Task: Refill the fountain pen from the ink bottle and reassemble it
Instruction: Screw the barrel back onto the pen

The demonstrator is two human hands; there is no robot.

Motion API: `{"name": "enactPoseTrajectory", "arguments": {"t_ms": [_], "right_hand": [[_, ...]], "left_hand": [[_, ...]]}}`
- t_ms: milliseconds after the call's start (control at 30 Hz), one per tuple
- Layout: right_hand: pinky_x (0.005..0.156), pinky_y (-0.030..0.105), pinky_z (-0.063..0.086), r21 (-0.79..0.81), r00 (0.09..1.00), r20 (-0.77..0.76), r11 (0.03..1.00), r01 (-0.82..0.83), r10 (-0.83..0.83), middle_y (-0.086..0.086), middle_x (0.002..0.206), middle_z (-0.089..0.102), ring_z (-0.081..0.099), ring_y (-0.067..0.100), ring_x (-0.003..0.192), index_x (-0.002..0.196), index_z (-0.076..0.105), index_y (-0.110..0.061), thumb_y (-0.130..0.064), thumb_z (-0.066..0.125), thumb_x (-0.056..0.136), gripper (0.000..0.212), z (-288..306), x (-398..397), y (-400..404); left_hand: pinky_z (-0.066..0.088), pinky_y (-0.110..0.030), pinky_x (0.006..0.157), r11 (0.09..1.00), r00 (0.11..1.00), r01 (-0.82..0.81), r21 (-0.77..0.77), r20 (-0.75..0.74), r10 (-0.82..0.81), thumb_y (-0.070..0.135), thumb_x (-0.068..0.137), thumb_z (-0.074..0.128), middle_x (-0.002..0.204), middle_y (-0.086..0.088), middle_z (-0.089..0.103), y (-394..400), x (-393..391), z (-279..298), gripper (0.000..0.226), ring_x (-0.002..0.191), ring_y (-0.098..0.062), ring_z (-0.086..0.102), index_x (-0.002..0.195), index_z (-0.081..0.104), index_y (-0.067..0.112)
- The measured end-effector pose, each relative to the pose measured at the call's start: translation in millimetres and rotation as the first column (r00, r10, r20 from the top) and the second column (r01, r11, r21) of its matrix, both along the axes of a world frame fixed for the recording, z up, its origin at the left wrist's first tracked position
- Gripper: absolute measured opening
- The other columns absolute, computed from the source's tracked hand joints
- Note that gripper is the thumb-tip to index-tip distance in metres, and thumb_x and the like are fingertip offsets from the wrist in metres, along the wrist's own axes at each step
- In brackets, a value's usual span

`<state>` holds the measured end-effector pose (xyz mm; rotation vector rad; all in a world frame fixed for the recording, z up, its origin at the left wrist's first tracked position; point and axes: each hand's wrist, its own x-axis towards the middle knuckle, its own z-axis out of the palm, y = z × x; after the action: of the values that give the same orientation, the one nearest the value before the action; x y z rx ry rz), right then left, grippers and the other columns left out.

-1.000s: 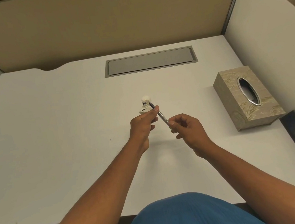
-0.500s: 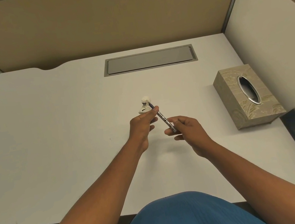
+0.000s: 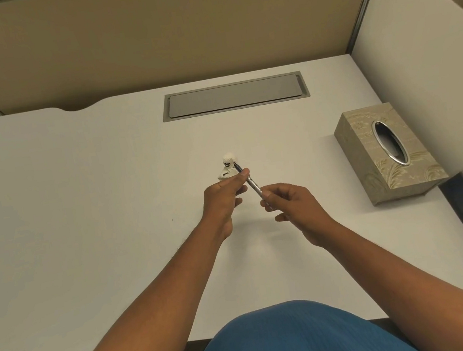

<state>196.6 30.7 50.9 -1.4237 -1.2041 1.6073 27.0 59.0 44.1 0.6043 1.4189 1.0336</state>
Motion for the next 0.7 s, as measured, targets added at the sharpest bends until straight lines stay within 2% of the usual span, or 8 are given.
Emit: {"name": "enactPoseTrajectory", "arguments": {"t_ms": [167,267,400,533,700], "right_hand": [[0.068,0.027,0.048,0.066,0.998,0.024,0.997,0.050,-0.051,0.000,0.081,0.067,0.060,0.010,0.076,0.097,0.073,-0.016,-0.026,0.074,0.088,0.014,1.9,-2.0,0.1],[0.067,0.025,0.047,0.071,0.998,0.040,0.997,0.038,-0.041,-0.003,0.078,0.069,0.059,0.008,0.072,0.092,0.074,-0.014,-0.021,0.067,0.092,0.009,2.9,-1.1,0.7],[0.068,0.024,0.046,0.039,0.999,0.032,0.999,0.012,-0.014,-0.005,0.076,0.071,0.060,0.008,0.073,0.092,0.075,-0.015,-0.018,0.057,0.098,0.019,4.6,-2.1,0.2],[0.070,0.026,0.045,-0.014,0.999,-0.038,1.000,-0.019,0.019,-0.003,0.078,0.069,0.060,0.011,0.076,0.096,0.074,-0.013,-0.021,0.052,0.101,0.024,5.8,-1.4,0.3],[0.070,0.027,0.045,-0.049,0.996,-0.083,0.998,-0.025,0.021,-0.002,0.076,0.067,0.059,0.013,0.076,0.096,0.073,-0.013,-0.021,0.050,0.102,0.025,4.0,4.0,1.0]], "left_hand": [[0.050,-0.029,0.075,1.000,0.999,0.022,-0.008,-0.027,-0.022,0.044,0.070,0.086,0.103,0.006,0.077,0.0,1.0,-3.2,0.041,0.089,-0.009,0.072,0.101,0.080,0.018],[0.049,-0.030,0.076,0.999,0.998,0.031,-0.010,-0.047,-0.031,0.051,0.065,0.087,0.099,0.007,0.077,1.3,0.9,-4.5,0.048,0.093,-0.010,0.072,0.100,0.080,0.019],[0.047,-0.032,0.078,0.999,0.994,0.029,-0.012,-0.101,-0.031,0.063,0.057,0.085,0.089,0.011,0.077,3.1,2.1,-5.0,0.051,0.099,-0.018,0.068,0.093,0.082,0.026],[0.044,-0.033,0.076,1.000,0.994,0.029,-0.007,-0.105,-0.030,0.066,0.053,0.086,0.088,0.010,0.076,4.2,3.7,-3.2,0.055,0.091,-0.018,0.062,0.092,0.082,0.027],[0.041,-0.033,0.073,0.999,0.995,0.036,-0.004,-0.095,-0.036,0.061,0.056,0.087,0.087,0.006,0.074,4.0,6.2,-3.8,0.049,0.086,-0.018,0.059,0.089,0.083,0.025]]}}
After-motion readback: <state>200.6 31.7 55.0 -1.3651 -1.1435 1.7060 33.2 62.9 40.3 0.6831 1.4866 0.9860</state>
